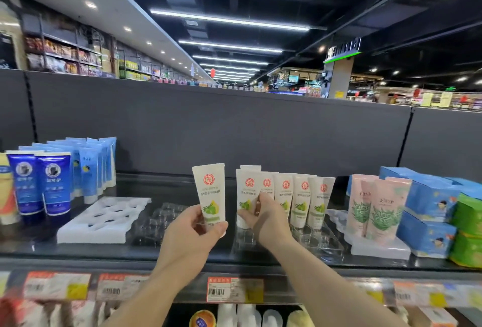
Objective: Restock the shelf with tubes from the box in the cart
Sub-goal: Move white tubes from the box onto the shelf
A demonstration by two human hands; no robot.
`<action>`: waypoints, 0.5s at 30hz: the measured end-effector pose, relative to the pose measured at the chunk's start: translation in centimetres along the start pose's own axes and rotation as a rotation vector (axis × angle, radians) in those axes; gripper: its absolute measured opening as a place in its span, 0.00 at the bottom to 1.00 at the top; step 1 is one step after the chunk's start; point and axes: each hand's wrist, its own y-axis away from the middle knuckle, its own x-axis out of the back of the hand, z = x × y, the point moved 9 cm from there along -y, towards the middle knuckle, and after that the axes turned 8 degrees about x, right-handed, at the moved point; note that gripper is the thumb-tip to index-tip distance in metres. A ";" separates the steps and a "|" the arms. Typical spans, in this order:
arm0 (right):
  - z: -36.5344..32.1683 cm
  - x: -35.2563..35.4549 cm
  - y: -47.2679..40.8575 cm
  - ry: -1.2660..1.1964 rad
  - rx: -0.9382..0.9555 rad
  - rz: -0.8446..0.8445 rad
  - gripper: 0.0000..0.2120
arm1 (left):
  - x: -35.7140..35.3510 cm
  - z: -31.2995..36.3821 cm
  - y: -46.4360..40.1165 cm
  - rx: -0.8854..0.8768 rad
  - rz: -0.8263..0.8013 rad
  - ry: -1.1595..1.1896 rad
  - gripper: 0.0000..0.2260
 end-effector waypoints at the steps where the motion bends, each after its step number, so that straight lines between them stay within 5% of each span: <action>1: 0.0 0.0 0.0 -0.001 0.006 0.004 0.10 | 0.0 -0.1 -0.1 -0.001 0.002 -0.006 0.13; 15: 0.6 -0.3 0.4 0.195 0.050 -0.037 0.12 | -0.6 -0.9 -0.8 -0.011 -0.004 -0.044 0.14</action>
